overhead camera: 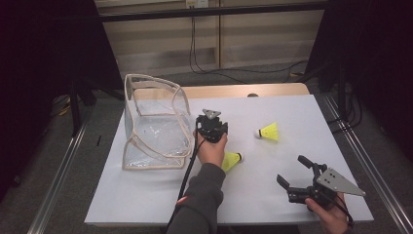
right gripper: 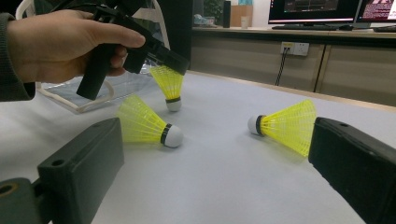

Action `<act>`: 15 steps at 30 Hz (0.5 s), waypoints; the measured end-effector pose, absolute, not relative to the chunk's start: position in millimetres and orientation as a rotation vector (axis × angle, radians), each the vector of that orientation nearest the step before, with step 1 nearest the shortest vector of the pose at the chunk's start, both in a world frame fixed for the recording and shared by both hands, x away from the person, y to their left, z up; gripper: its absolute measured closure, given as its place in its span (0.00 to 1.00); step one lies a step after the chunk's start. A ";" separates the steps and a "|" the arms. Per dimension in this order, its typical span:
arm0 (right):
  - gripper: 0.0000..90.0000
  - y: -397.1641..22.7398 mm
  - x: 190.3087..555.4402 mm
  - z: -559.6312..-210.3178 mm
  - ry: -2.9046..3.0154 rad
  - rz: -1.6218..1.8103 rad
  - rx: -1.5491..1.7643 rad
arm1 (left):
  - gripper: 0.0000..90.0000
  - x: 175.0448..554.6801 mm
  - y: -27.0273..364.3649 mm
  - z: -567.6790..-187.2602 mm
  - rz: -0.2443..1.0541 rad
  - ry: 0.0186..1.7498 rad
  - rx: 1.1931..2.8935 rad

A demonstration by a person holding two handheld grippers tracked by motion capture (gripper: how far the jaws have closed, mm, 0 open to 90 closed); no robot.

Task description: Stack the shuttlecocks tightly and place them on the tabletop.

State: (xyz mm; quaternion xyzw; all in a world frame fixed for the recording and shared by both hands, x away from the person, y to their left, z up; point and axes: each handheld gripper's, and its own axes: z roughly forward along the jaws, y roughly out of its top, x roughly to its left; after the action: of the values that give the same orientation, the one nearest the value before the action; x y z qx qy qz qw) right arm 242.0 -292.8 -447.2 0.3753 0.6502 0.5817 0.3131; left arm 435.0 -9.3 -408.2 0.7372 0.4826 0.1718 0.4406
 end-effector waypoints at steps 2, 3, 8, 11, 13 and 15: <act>0.03 -292.8 242.1 -447.2 1.713 1.534 0.990 | 0.82 434.8 -11.7 -406.3 0.421 1.192 1.829; 0.03 -293.0 242.0 -447.2 1.715 1.534 0.991 | 0.82 435.0 -13.3 -405.2 0.409 1.184 1.825; 0.03 -292.7 241.8 -447.2 1.717 1.533 0.990 | 0.81 435.3 -21.3 -401.1 0.354 1.168 1.827; 0.03 -292.6 241.6 -447.0 1.717 1.535 0.989 | 0.82 436.5 -23.1 -402.7 0.327 1.169 1.822; 0.03 -292.9 241.6 -447.0 1.718 1.533 0.987 | 0.86 437.1 -23.5 -404.3 0.311 1.169 1.830; 0.03 -293.2 241.7 -447.3 1.718 1.536 0.988 | 0.90 437.6 -23.8 -405.5 0.299 1.171 1.834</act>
State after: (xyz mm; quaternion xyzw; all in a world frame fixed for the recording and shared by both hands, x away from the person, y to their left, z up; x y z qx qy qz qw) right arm 241.7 -293.2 -447.3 0.3744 0.6510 0.5820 0.3120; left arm 437.6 -23.8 -405.5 0.7436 0.4745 0.1210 0.4552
